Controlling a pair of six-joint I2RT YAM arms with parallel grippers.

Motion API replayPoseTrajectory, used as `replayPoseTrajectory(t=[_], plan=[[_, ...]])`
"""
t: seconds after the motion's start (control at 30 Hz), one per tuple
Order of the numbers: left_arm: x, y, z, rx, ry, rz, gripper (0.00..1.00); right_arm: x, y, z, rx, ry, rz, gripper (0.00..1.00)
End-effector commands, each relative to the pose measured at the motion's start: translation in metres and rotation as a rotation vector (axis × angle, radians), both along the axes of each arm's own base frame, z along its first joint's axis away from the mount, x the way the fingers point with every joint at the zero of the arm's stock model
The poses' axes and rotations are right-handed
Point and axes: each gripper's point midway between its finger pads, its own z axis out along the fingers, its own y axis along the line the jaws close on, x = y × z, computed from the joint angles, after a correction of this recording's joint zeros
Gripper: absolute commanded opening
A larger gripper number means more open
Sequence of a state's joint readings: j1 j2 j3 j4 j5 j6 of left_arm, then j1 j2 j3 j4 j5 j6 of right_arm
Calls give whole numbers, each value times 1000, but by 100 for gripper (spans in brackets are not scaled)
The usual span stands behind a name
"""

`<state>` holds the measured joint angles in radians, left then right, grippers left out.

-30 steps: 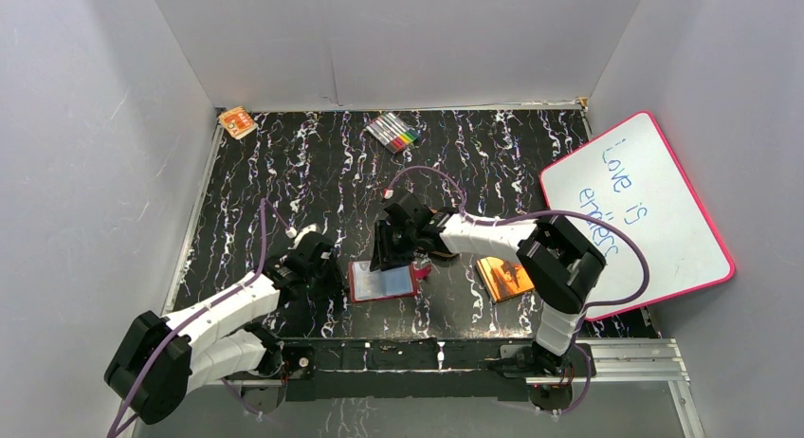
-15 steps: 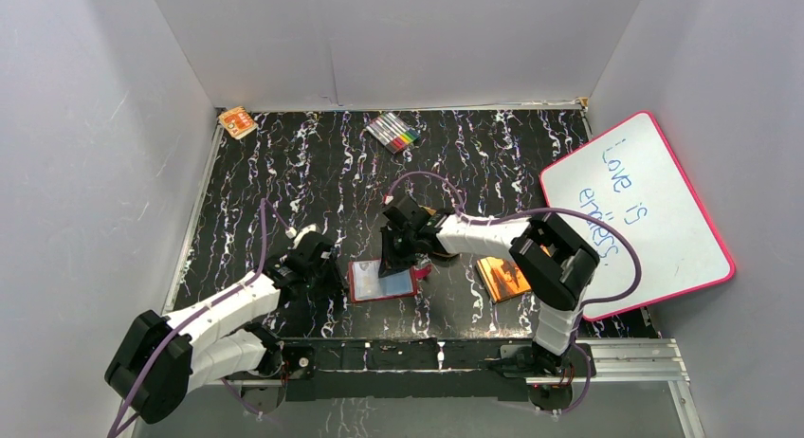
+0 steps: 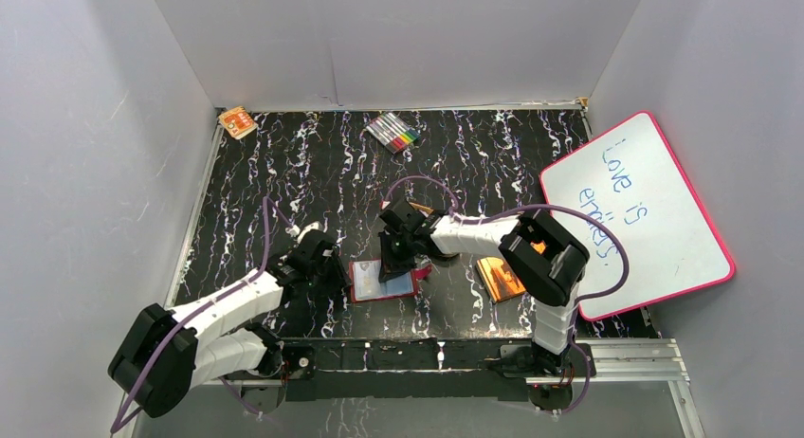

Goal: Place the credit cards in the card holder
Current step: Insert the credit card into the card holder, then pick up the credit card from the storage box.

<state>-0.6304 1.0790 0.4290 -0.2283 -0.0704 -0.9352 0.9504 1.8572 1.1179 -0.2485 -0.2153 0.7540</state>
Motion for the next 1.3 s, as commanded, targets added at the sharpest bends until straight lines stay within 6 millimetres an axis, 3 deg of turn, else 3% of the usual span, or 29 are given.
replayPoseTrajectory(t=[0.0,0.33,0.43,0.53,0.73,0.87,1.0,1.27], plan=[[-23,12,-22,53,95,-19,30,-3,12,4,9,-6,38,0],[-22,13,-21,60,92,-24,29,-5,15,10,33,2,37,0],[-17,17,-12,84,70,-10,31,-1,13,26,43,-31,21,0],[-10,21,6,96,25,14,35,9,7,59,63,-100,-3,1],[4,22,55,70,-82,43,52,44,-31,110,77,-243,-104,32],[10,26,82,59,-153,58,66,72,-63,126,99,-358,-207,54],[14,27,100,52,-211,42,73,92,-90,120,197,-314,-279,65],[19,42,119,165,-259,-11,75,122,-91,89,176,-308,-401,73]])
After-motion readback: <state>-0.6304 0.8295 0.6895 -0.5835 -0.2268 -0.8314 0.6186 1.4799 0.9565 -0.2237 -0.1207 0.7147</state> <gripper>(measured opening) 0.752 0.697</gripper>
